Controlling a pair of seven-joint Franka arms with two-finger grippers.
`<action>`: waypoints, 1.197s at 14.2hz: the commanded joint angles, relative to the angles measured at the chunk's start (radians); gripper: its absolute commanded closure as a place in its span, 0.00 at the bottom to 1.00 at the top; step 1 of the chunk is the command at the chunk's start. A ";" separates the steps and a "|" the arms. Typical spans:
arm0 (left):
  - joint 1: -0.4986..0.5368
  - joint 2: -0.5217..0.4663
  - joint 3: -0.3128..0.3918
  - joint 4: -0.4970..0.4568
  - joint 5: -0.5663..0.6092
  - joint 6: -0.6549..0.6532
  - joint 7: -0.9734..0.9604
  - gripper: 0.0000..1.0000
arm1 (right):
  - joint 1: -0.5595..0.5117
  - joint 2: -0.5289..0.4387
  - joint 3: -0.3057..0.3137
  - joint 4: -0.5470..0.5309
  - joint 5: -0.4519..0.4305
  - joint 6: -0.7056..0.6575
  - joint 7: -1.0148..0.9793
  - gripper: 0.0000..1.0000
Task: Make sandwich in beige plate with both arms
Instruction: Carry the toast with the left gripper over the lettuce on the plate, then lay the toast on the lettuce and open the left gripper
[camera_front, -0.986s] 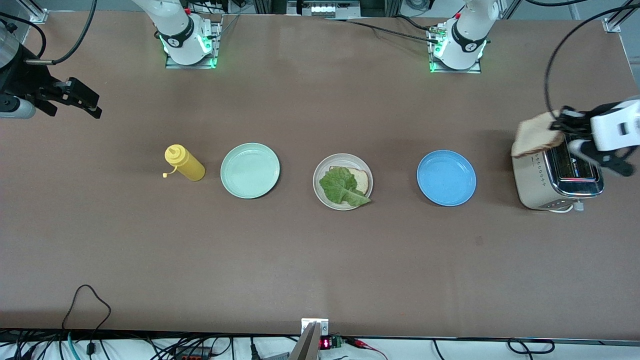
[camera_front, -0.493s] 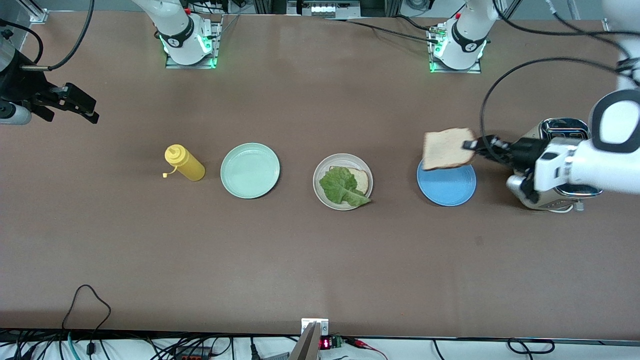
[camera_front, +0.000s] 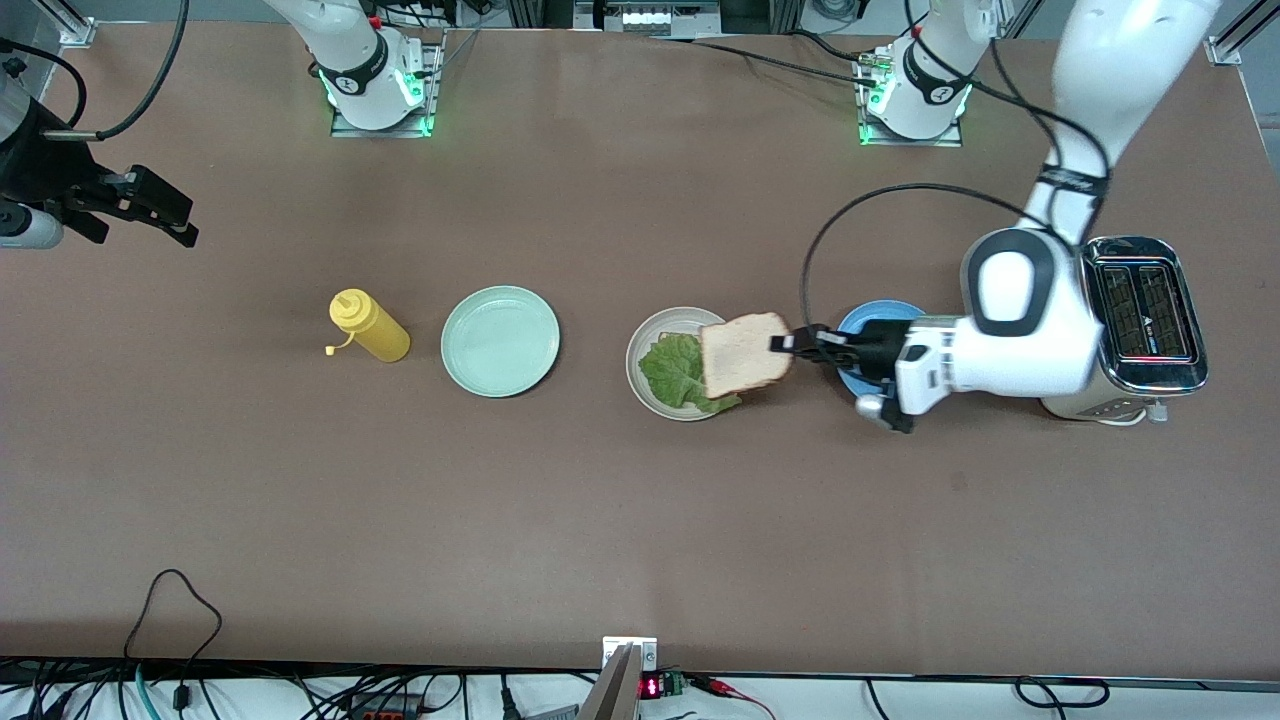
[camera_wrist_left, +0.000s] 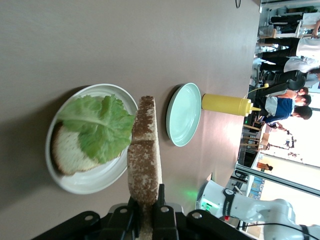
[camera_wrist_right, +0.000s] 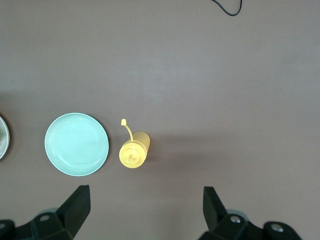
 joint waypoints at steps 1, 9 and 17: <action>-0.007 0.072 0.005 -0.014 -0.072 0.016 0.152 0.99 | 0.005 -0.004 -0.007 0.010 -0.012 -0.001 -0.013 0.00; -0.037 0.210 0.005 -0.078 -0.413 0.066 0.597 0.99 | 0.009 -0.005 -0.007 0.008 -0.012 -0.001 -0.004 0.00; -0.049 0.205 0.014 -0.102 -0.396 0.114 0.588 0.00 | 0.010 -0.012 -0.003 0.007 -0.012 0.000 0.002 0.00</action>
